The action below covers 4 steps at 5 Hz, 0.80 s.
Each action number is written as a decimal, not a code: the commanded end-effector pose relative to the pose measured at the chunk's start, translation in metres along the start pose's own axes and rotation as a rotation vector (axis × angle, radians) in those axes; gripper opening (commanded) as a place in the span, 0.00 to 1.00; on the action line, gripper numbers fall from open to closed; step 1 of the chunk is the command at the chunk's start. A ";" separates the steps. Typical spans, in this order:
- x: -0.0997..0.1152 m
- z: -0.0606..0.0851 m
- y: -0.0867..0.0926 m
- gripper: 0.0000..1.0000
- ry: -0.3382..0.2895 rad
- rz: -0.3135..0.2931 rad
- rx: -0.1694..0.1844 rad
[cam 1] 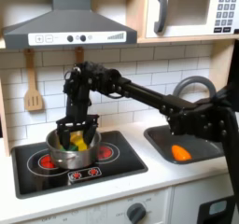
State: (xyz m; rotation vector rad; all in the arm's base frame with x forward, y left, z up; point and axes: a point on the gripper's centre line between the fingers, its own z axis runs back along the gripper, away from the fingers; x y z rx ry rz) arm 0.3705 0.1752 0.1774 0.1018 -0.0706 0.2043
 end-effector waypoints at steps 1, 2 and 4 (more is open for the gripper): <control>-0.008 -0.004 -0.011 1.00 0.038 0.001 -0.094; -0.006 -0.007 -0.009 1.00 0.028 0.008 -0.092; -0.006 -0.008 -0.007 1.00 0.008 0.031 -0.066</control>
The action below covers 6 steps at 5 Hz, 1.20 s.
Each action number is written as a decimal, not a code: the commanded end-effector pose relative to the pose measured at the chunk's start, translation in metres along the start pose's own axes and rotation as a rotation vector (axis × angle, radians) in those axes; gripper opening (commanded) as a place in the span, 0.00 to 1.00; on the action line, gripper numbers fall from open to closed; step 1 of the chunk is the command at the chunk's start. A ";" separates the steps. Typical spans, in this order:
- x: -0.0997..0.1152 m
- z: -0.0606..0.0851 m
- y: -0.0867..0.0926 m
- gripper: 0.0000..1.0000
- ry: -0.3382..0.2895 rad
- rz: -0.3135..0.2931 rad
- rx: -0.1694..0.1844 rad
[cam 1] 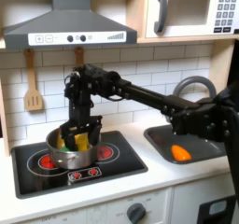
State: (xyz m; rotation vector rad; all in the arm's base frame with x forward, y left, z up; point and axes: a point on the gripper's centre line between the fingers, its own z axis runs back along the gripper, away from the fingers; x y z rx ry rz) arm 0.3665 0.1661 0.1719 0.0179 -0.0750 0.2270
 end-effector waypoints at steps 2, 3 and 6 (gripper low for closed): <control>-0.002 0.002 0.002 0.00 -0.016 0.005 0.020; -0.002 0.002 0.004 0.00 -0.013 0.009 0.014; -0.005 0.002 0.002 0.00 0.001 -0.010 0.004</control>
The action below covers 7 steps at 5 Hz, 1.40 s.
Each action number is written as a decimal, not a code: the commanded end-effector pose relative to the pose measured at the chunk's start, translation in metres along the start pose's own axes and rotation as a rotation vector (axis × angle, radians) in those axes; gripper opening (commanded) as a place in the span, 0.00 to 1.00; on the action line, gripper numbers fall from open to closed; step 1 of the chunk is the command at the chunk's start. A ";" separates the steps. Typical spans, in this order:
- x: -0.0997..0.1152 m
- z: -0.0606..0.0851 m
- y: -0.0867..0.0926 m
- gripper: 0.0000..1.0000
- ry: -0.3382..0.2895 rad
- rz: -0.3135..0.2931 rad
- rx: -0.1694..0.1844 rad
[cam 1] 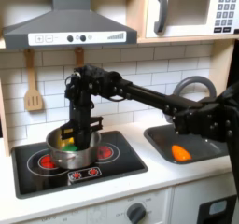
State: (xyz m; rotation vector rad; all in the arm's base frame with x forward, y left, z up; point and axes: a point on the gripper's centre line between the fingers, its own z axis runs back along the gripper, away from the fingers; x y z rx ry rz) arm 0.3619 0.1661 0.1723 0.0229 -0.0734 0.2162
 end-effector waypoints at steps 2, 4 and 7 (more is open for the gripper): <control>-0.001 0.002 0.002 1.00 0.020 0.041 0.005; -0.004 0.020 -0.003 1.00 0.021 0.139 0.014; -0.006 0.012 0.005 1.00 0.036 0.281 0.074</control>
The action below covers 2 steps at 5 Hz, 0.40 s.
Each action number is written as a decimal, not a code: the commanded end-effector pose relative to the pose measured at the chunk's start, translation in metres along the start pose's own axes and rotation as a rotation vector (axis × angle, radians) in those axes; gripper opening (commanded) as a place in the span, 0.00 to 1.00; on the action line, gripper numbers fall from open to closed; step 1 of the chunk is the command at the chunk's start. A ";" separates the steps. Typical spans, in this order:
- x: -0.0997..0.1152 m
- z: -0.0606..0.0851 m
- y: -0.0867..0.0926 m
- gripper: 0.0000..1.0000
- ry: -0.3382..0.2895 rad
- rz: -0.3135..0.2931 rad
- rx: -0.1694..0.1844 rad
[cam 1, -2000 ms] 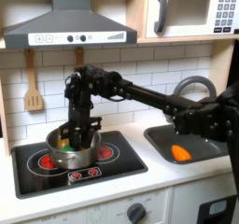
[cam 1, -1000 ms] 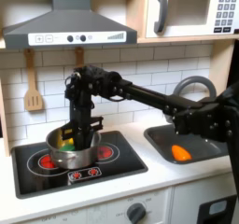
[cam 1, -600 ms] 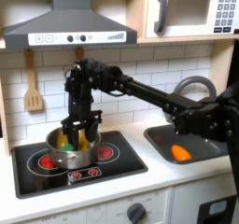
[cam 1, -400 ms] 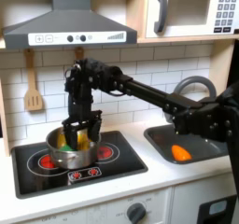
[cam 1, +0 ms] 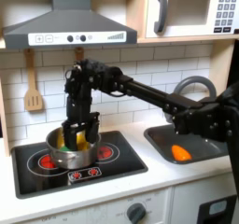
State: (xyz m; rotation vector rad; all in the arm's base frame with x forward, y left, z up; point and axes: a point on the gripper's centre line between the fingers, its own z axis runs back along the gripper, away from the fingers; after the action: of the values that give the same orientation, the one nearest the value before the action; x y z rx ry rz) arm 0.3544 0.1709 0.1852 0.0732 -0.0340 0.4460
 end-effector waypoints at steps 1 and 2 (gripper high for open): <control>0.000 -0.002 -0.009 1.00 -0.009 0.017 0.007; 0.001 -0.005 -0.010 1.00 -0.012 0.017 0.019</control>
State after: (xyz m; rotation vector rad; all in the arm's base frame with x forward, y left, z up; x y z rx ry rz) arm 0.3591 0.1636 0.1785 0.0909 -0.0385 0.4672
